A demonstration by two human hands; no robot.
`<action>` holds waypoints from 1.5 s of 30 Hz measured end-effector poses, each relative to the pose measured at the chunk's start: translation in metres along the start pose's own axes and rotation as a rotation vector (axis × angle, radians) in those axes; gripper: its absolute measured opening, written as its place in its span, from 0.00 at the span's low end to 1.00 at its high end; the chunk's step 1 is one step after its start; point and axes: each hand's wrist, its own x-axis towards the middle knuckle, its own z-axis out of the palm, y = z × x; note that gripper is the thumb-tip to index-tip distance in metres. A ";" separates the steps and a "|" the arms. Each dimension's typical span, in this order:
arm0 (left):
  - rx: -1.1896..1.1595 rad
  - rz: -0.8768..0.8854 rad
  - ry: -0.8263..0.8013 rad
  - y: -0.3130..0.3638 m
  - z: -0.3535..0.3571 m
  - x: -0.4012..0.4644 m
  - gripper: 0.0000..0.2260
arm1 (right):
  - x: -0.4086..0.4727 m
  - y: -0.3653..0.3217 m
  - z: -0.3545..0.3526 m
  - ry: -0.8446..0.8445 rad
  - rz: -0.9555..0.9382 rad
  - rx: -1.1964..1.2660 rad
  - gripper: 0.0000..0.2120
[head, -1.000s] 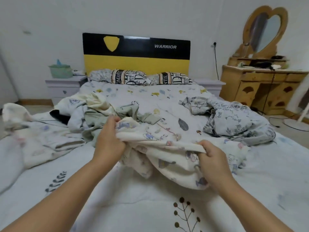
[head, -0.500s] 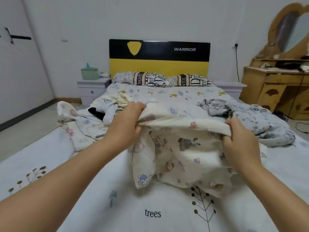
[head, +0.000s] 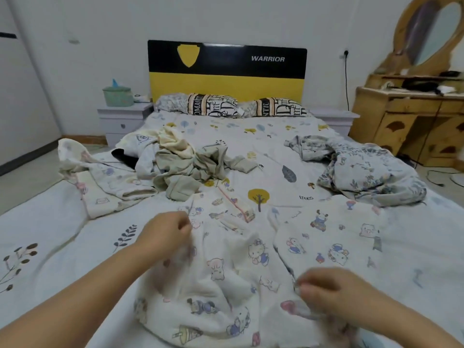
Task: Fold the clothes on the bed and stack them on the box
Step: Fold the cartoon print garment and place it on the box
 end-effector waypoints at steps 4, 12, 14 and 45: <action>0.198 -0.073 -0.009 0.008 0.023 0.027 0.19 | 0.037 0.039 -0.041 0.657 0.153 -0.076 0.09; 0.402 0.373 -0.278 0.071 0.088 0.064 0.32 | 0.100 0.086 -0.079 0.810 0.523 -0.156 0.28; 0.438 0.421 -0.393 0.072 0.100 0.072 0.30 | 0.110 0.092 -0.082 0.762 0.557 -0.022 0.32; 0.231 0.392 -0.198 0.125 0.147 0.076 0.24 | 0.104 0.088 -0.069 0.653 0.359 -0.527 0.21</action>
